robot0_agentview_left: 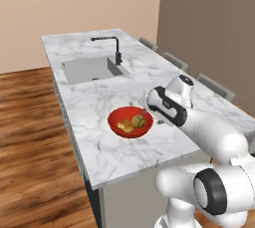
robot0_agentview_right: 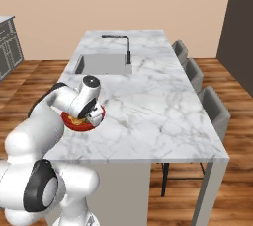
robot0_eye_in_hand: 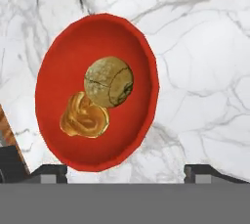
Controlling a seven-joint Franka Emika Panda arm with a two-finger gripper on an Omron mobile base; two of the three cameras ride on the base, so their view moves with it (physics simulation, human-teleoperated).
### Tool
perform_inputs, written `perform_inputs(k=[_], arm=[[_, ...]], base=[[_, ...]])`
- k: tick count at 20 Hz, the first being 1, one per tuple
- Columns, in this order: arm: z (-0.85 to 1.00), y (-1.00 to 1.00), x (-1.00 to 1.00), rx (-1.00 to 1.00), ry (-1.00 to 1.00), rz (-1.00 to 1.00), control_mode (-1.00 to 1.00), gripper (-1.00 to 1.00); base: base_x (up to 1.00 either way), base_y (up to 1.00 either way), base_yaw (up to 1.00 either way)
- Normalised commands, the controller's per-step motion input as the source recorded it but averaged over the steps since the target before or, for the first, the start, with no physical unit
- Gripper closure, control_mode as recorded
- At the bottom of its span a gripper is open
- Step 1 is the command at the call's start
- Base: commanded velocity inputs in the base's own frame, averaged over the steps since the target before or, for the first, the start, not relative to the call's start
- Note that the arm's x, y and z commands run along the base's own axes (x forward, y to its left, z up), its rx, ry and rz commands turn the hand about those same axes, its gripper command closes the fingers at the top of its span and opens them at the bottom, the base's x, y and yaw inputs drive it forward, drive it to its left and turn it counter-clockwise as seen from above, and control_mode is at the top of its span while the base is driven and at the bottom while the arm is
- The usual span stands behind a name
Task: Pick up the heated bread from the toaster oven and place it in the bowl. Then move the bread bowl to the dining counter.
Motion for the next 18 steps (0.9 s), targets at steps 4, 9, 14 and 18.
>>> perform_inputs(k=[4, 9, 14, 18], arm=[[0.56, -0.36, -1.00, 0.00, -0.40, 0.07, -1.00, -1.00], [0.47, -0.31, -1.00, 0.00, -0.46, 0.08, -1.00, -1.00], [0.56, -0.09, -1.00, -0.01, -0.46, 0.09, -1.00, -1.00], [0.72, 0.23, -0.94, -0.06, -0.61, 0.09, -1.00, -1.00]], base=[[0.00, 0.00, 0.00], [0.00, 0.00, 0.00], [0.00, 0.00, 0.00], [0.00, 0.00, 0.00]])
